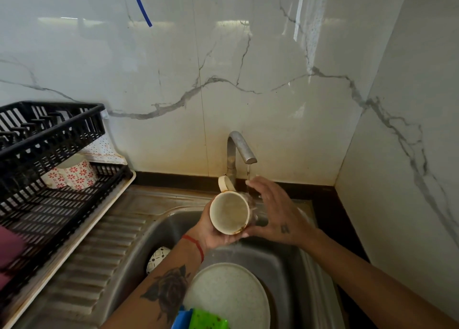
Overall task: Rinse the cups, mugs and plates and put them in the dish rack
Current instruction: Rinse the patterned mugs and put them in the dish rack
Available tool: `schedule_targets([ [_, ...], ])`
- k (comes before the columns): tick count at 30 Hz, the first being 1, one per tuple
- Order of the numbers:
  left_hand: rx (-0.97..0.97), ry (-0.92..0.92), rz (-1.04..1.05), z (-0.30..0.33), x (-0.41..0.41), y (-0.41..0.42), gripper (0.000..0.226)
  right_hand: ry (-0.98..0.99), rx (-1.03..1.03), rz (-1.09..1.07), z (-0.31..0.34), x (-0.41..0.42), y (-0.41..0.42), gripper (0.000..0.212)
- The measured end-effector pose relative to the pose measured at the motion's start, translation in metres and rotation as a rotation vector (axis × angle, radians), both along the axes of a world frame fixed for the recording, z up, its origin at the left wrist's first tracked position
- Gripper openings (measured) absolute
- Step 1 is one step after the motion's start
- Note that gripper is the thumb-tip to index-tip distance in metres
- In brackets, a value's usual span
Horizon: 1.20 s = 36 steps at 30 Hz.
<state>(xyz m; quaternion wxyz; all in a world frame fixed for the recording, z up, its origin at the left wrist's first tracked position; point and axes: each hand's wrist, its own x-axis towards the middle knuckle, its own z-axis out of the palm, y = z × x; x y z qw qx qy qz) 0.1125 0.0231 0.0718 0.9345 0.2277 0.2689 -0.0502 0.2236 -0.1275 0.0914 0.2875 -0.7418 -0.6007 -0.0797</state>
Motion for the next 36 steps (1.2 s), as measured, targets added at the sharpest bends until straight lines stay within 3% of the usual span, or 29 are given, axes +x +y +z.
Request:
schedule_targets([
  [2,0.054,0.044,-0.133,-0.003,0.001,-0.002,0.069,0.075,-0.061,0.09,0.0,-0.001,0.004,0.103],
  [5,0.047,0.042,-0.214,-0.008,0.001,-0.003,0.082,0.147,-0.048,0.173,-0.002,-0.004,0.01,0.097],
  [9,0.011,0.008,-0.058,-0.005,0.006,-0.011,0.069,0.281,-0.066,0.056,-0.001,-0.007,0.008,0.095],
  [11,0.13,0.028,0.061,-0.006,0.012,-0.013,0.061,0.401,-0.146,-0.019,0.005,-0.005,0.01,0.095],
  [13,0.229,0.049,0.129,-0.007,0.015,-0.012,0.061,0.715,-0.225,-0.049,0.008,-0.003,0.015,0.088],
  [16,0.084,-0.007,0.121,-0.011,0.013,-0.011,0.067,1.328,-0.244,-0.052,0.006,-0.004,0.019,0.073],
  [18,0.131,-0.07,0.121,-0.016,0.01,-0.008,0.07,1.592,-0.203,-0.093,0.006,-0.002,0.02,0.067],
  [21,0.447,-0.077,0.1,-0.019,0.008,-0.002,0.067,1.858,-0.127,-0.163,0.006,0.003,0.021,0.07],
  [24,0.504,-0.104,0.112,-0.01,0.008,0.0,0.064,1.945,-0.133,-0.159,0.006,0.008,0.023,0.068],
  [27,0.547,-0.122,0.123,0.004,0.012,0.002,0.054,1.887,-0.09,-0.166,0.015,0.022,0.024,0.051],
  [29,0.663,-0.092,0.126,0.015,0.015,0.001,0.044,1.724,-0.1,-0.232,0.026,0.03,0.026,0.037],
  [32,0.911,-0.059,0.144,0.027,0.023,-0.001,0.04,1.194,-0.233,-0.313,0.041,0.032,0.031,0.036],
  [35,1.061,-0.006,0.193,0.028,0.031,-0.007,0.038,0.747,-0.35,-0.229,0.047,0.015,0.037,0.045],
  [36,1.074,0.022,0.208,0.027,0.033,-0.009,0.036,0.496,-0.419,-0.213,0.041,0.006,0.04,0.053],
])
